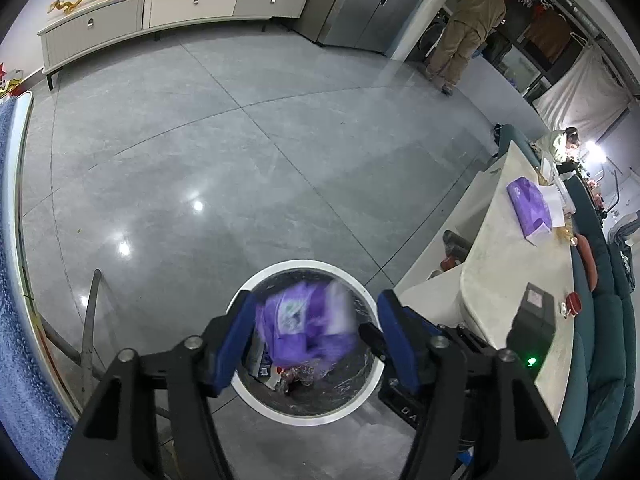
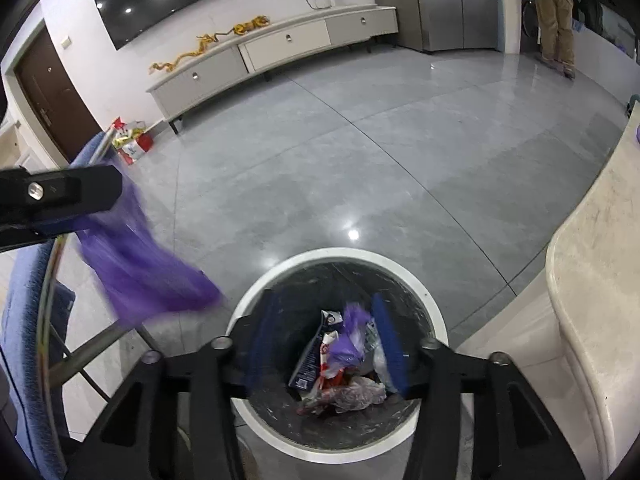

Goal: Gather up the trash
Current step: 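Open both tools over the bin to drop the purple wrappers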

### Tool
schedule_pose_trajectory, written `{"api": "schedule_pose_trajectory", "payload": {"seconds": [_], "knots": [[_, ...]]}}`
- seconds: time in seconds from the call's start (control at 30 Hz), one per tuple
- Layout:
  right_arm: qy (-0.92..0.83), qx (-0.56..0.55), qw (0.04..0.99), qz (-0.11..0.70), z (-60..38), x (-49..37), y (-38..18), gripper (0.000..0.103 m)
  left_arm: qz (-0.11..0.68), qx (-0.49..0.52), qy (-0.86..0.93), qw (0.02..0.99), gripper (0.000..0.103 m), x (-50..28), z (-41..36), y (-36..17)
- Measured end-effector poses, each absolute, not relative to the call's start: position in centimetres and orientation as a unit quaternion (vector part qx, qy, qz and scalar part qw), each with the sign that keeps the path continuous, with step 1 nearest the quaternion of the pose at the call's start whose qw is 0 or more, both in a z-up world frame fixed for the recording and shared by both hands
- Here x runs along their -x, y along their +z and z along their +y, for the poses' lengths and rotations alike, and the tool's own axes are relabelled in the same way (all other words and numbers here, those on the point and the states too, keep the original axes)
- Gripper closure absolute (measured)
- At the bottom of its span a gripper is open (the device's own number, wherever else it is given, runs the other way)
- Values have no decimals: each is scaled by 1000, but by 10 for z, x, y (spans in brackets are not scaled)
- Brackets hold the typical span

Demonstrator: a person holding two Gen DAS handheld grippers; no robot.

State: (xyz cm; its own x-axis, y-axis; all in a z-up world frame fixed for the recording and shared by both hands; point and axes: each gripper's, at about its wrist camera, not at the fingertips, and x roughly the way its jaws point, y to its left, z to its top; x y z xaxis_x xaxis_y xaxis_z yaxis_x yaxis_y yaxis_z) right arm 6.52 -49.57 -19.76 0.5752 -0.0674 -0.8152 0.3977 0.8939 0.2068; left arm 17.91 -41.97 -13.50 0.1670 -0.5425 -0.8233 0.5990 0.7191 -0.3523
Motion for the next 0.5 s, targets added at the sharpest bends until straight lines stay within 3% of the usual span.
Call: {"api": "schedule_pose_trajectory", "payload": {"seconds": [0.27,0.5], "knots": [[-142,-191,869,434,-492,-52,-187,46,500,-27,-383,776,40,-163,-388,-106],[-120,-187,893,391,-462,-41,-135,43,442,-35,-371,816,40,-147,-329,-43]]}}
